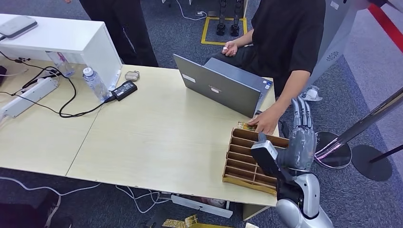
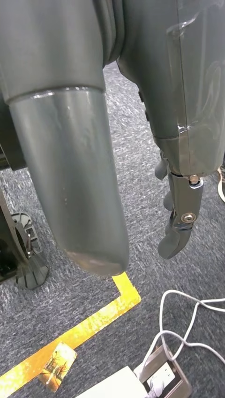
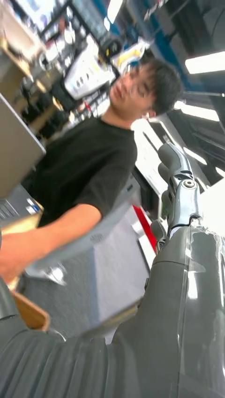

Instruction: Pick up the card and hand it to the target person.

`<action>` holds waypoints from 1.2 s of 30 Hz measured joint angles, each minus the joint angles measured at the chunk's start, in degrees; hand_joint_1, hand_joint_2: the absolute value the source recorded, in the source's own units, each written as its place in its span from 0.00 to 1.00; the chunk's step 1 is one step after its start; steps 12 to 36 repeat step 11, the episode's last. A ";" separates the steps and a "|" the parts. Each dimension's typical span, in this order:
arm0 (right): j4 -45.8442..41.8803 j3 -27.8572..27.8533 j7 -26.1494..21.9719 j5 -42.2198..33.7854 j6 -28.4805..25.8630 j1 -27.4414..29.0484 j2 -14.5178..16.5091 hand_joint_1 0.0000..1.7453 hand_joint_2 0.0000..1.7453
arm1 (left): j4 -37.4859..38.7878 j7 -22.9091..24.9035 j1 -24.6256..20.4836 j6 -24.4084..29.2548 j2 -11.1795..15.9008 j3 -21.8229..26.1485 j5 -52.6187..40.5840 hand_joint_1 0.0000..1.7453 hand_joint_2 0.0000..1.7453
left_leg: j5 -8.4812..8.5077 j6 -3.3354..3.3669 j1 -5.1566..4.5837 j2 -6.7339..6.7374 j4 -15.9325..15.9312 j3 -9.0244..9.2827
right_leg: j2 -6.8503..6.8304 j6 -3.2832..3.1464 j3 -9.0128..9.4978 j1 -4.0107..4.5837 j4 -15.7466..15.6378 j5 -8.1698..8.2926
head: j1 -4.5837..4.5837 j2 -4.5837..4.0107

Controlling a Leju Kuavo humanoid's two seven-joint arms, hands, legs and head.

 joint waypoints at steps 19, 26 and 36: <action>-7.89 -5.22 -10.18 -3.69 0.00 14.36 5.66 0.00 1.00 | 0.00 -1.23 1.97 1.98 0.34 0.54 2.51 0.00 0.00 | -0.01 -0.01 0.00 0.02 -0.03 0.00 | 0.02 -0.03 -0.01 0.00 0.00 -0.04 | 0.00 0.00; -7.89 -5.22 -10.18 -3.69 0.00 14.36 5.66 0.00 1.00 | 0.00 -1.23 1.97 1.98 0.34 0.54 2.51 0.00 0.00 | -0.01 -0.01 0.00 0.02 -0.03 0.00 | 0.02 -0.03 -0.01 0.00 0.00 -0.04 | 0.00 0.00; -7.89 -5.22 -10.18 -3.69 0.00 14.36 5.66 0.00 1.00 | 0.00 -1.23 1.97 1.98 0.34 0.54 2.51 0.00 0.00 | -0.01 -0.01 0.00 0.02 -0.03 0.00 | 0.02 -0.03 -0.01 0.00 0.00 -0.04 | 0.00 0.00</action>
